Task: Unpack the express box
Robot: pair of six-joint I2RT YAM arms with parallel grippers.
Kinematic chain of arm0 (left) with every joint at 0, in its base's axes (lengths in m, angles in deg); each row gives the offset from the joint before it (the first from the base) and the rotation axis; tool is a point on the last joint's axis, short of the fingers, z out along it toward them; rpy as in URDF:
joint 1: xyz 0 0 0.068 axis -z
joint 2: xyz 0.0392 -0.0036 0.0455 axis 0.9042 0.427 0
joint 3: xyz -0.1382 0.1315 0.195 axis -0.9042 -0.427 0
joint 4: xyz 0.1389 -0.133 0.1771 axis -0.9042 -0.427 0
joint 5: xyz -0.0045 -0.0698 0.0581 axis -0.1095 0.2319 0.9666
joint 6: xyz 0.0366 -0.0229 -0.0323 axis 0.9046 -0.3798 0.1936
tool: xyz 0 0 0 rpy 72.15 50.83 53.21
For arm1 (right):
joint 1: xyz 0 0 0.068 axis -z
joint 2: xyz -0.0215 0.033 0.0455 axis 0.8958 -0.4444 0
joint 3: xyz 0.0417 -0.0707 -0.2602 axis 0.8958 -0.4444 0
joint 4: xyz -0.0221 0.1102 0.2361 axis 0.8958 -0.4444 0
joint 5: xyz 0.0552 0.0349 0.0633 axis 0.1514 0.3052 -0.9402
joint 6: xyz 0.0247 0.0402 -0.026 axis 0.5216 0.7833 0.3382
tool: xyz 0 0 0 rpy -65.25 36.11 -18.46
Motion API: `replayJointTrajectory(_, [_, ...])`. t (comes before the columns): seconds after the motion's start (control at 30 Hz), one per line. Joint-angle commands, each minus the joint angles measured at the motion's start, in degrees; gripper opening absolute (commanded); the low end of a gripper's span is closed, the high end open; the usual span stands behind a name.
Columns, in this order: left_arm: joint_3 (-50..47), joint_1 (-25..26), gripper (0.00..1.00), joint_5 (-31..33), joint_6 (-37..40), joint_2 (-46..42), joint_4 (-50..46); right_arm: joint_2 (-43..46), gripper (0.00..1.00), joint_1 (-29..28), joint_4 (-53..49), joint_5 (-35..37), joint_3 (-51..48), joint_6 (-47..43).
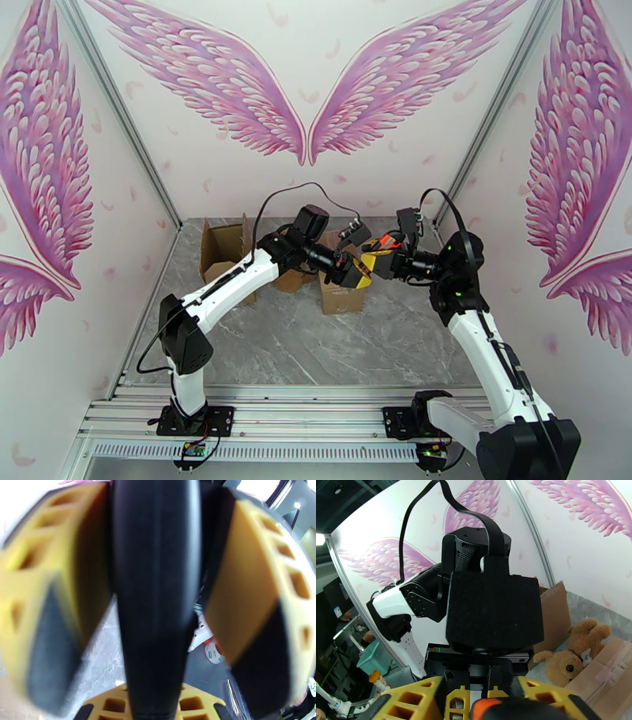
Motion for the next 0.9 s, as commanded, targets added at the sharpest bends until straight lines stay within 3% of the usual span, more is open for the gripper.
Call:
replayJointTrajectory(0.0, [2.9,1.7,0.00,-1.3,2.2,1.6,-5.2,-0.7,0.59,-0.4,-0.2,-0.9,0.1,-0.6])
replayJointTrajectory(0.13, [4.4,2.0,0.00,-0.9,3.5,2.2,-7.4,-1.4,0.55,-0.4,-0.9,-1.2,0.4,-0.1])
replayJointTrajectory(0.43, [4.6,1.4,0.00,1.0,4.9,1.6,-8.0,-2.1,0.26,-0.4,-4.1,-1.5,1.4,-1.7])
replayJointTrajectory(0.6, [3.1,0.6,0.11,3.3,3.7,0.2,-4.7,-1.5,0.21,-0.4,-5.6,-0.4,1.4,-3.2])
replayJointTrajectory(0.73, [2.2,0.4,0.27,5.0,2.9,0.0,-3.1,-1.2,0.20,-0.3,-5.4,0.8,1.1,-3.4])
replayJointTrajectory(0.87, [0.7,0.3,0.33,5.6,1.4,-0.1,-0.5,-1.0,0.20,-0.4,-4.9,1.7,0.9,-3.5])
